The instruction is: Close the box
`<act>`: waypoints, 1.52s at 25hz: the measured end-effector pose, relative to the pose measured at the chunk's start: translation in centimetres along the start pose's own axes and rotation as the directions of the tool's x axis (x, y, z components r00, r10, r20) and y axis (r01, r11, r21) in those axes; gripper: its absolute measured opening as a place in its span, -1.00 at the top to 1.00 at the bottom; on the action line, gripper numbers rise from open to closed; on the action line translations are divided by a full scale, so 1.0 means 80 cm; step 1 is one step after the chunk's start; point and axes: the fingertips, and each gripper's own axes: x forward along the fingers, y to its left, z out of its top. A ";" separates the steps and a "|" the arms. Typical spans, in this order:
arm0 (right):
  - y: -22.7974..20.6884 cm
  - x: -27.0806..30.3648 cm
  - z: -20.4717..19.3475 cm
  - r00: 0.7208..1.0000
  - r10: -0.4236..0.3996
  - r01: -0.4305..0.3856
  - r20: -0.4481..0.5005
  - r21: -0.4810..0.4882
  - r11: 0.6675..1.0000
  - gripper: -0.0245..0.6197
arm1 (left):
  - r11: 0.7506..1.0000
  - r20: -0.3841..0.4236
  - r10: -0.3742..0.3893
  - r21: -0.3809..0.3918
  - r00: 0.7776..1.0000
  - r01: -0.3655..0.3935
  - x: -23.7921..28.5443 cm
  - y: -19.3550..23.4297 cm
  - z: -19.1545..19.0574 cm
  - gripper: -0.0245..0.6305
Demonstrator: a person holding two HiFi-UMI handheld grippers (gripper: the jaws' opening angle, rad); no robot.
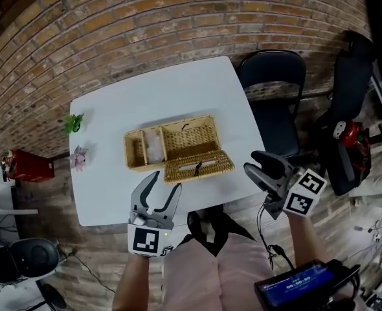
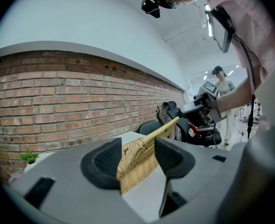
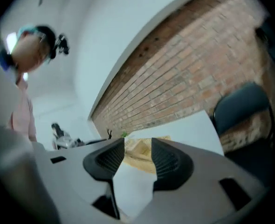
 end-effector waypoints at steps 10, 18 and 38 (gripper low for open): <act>0.069 0.047 -0.015 0.989 0.018 -0.114 -0.149 -0.663 0.740 0.47 | 0.998 0.003 -0.009 -0.056 1.000 0.009 0.011 0.005 0.005 0.23; 0.069 0.062 0.011 0.998 0.040 -0.055 -0.038 -0.626 0.778 0.68 | 0.996 0.010 0.008 -0.087 1.000 -0.007 0.020 0.018 0.012 0.24; 0.026 0.108 0.057 0.999 0.038 -0.044 -0.022 -0.582 0.812 0.69 | 0.987 0.002 0.073 -0.147 0.997 -0.072 0.062 0.050 0.020 0.24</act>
